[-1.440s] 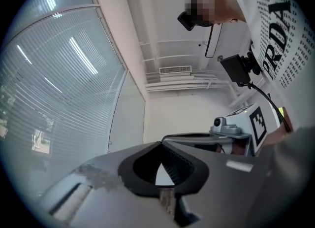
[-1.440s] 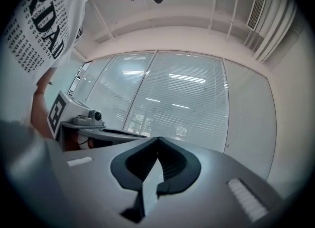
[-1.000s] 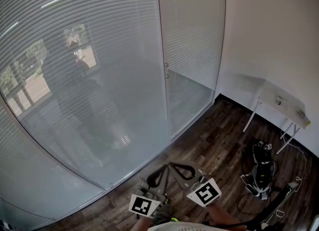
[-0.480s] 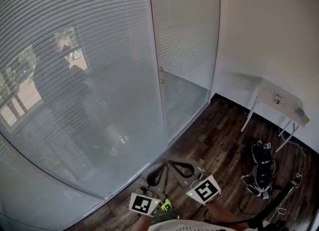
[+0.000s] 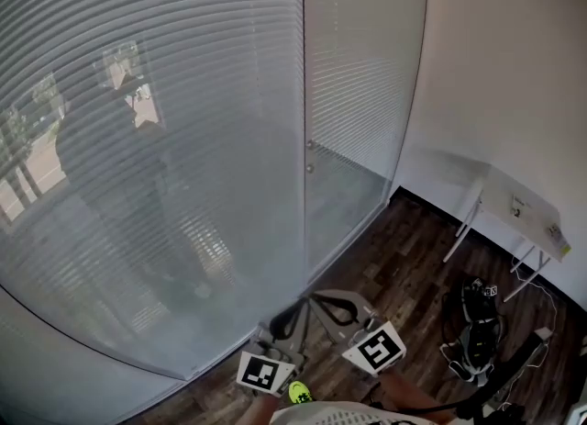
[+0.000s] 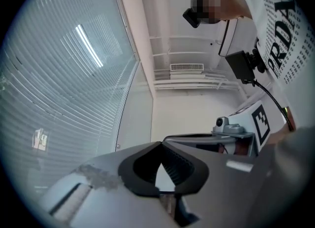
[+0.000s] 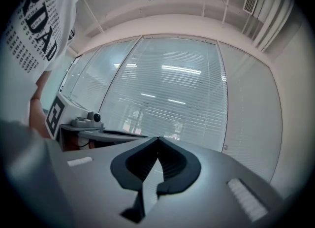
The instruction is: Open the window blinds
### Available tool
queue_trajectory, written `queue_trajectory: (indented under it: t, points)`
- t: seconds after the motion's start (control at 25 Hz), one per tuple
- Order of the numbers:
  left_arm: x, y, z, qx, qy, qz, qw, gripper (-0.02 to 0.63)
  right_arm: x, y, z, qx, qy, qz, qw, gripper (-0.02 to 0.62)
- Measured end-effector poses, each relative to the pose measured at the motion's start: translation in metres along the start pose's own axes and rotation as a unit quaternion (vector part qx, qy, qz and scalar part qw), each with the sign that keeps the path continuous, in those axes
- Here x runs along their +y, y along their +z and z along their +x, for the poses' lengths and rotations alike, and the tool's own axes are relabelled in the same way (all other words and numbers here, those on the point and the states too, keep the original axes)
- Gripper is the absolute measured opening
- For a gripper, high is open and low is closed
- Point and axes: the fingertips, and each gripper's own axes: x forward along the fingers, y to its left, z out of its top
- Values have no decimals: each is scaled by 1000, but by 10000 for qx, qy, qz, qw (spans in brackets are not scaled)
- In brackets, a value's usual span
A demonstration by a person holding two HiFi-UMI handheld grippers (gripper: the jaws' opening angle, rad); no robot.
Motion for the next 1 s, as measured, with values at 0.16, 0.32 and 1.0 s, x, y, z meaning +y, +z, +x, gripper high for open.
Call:
queue_trajectory:
  t: [0.16, 0.32, 1.0]
  points:
    - [37, -12, 29, -42, 36, -127, 9999, -9, -31, -17, 35, 127, 54, -47, 9999, 8]
    - [57, -21, 32, -28, 44, -123, 9999, -9, -33, -25, 55, 166, 105, -67, 9998, 8]
    - [112, -60, 77, 104, 292, -96, 9995, -9, -83, -64, 107, 162, 301, -174, 9993, 8]
